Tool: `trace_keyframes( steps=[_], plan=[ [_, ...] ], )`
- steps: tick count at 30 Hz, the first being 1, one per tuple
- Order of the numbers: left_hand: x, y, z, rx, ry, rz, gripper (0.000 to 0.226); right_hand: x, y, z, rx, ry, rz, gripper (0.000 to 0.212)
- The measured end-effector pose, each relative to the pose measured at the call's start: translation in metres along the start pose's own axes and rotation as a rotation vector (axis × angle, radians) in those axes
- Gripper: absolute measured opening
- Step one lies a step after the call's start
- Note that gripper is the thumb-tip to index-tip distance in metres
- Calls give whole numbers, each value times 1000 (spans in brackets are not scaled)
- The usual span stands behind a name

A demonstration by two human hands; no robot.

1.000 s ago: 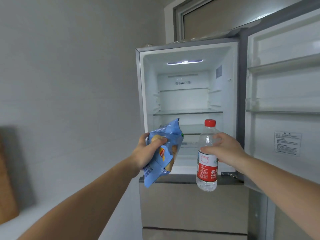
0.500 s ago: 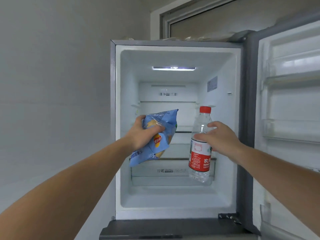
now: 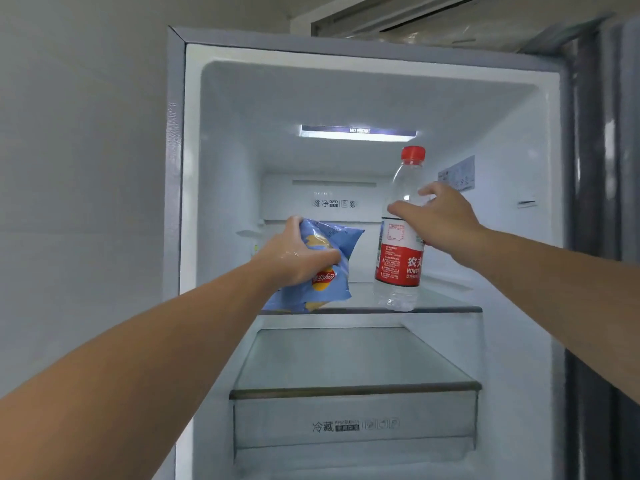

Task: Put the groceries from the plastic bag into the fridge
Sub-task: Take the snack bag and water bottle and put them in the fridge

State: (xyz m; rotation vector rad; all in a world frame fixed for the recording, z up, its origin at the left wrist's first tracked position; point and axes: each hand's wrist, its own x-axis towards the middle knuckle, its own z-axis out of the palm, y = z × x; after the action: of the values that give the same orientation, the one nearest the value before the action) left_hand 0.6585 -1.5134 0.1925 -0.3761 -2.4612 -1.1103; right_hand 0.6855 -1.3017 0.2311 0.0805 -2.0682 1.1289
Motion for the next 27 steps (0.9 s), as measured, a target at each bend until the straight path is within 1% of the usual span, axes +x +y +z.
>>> trace_keyframes(
  steps=[3,6,11,13,14,15,16,18,20,23,26,27],
  plan=[
    [21,-12,10,57,51,-51,69,25,13,18,-32,-7,-30,69],
    [43,-20,20,126,53,-85,59,46,34,33,-12,-35,-23,73],
    [79,-36,36,250,118,-107,56,76,65,57,31,-87,15,74],
    [90,-43,42,289,129,-119,58,86,73,63,45,-100,27,77],
    [96,-47,44,306,122,-123,60,90,77,65,30,-140,40,80],
    [101,-50,46,322,108,-127,61,94,82,66,-9,-223,62,82],
    [106,-54,49,338,90,-131,62,97,86,67,-71,-328,87,79],
    [118,-64,55,413,63,-136,64,100,90,66,-173,-525,133,63],
    [128,-73,62,525,47,-141,67,104,93,66,-183,-602,140,51],
    [140,-81,72,627,-10,-169,69,115,102,75,-127,-572,156,47],
    [153,-83,76,651,-60,-221,78,126,118,92,-63,-487,183,51],
    [156,-83,76,646,-66,-242,81,128,122,97,-45,-464,184,48]
  ],
)
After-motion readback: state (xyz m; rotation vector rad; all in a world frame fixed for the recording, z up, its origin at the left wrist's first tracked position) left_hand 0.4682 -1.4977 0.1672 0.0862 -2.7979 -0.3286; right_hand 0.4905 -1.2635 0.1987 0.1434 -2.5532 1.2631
